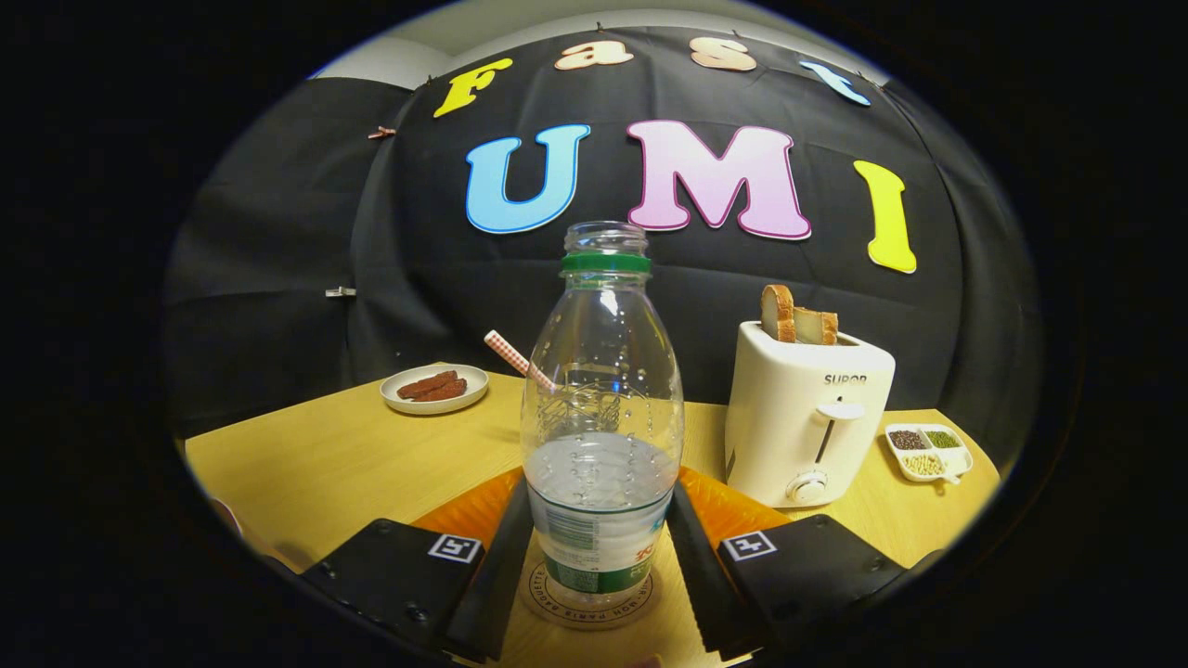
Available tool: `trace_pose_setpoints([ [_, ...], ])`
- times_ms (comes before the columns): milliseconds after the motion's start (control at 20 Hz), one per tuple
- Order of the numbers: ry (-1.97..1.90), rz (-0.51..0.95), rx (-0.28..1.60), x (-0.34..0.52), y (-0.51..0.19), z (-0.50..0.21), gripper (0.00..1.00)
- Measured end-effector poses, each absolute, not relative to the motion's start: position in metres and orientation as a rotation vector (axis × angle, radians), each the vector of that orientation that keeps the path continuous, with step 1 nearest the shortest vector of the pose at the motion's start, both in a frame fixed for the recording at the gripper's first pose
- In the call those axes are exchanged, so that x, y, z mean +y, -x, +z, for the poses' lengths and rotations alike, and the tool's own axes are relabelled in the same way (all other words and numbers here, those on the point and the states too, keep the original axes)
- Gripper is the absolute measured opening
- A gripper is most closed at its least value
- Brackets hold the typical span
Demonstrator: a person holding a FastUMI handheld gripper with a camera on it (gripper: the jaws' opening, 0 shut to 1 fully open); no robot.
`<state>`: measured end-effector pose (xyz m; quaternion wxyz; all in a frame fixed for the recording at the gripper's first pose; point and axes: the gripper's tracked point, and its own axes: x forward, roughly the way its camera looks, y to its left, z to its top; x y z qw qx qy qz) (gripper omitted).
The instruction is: Take the bottle from table, then pour the juice into the cup, finally place the bottle on the coaster
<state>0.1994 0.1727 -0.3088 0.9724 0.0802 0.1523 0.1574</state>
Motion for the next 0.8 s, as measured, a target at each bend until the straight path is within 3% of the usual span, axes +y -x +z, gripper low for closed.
trace_pose_setpoints([
  [500,-0.173,0.322,0.362,0.172,-0.184,-0.319,0.91],
  [800,-0.182,0.33,0.355,0.157,-0.157,-0.284,0.93],
])
